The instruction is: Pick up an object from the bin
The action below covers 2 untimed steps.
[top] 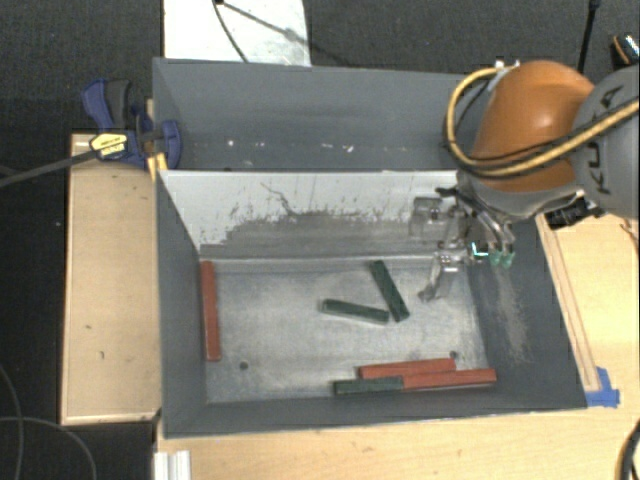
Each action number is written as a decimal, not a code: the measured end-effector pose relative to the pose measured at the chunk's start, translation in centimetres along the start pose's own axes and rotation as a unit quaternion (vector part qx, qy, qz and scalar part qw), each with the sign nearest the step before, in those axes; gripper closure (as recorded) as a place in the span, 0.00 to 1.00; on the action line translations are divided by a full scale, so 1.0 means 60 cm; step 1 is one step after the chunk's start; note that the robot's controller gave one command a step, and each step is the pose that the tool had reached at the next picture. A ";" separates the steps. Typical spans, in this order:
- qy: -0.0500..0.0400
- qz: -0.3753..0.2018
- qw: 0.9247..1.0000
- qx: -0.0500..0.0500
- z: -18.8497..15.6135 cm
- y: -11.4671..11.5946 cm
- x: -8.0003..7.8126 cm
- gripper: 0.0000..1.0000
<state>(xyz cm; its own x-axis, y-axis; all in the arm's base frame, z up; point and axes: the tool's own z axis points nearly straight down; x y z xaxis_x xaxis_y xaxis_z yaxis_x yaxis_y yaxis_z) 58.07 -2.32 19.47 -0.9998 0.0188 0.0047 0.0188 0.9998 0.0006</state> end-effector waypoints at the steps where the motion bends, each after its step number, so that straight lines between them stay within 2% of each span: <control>1: 0.000 -0.151 0.989 0.000 0.182 0.029 0.026 0.00; 2: -0.003 -0.151 0.989 0.000 0.177 0.029 0.023 1.00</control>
Offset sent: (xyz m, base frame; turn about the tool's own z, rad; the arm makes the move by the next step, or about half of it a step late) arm -0.0148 0.0170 -0.1066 -0.3037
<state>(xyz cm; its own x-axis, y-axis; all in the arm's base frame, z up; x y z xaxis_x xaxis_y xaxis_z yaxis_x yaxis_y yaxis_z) 56.65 -0.56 8.85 -0.9599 -0.2805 -0.0019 -0.2805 0.9599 0.0003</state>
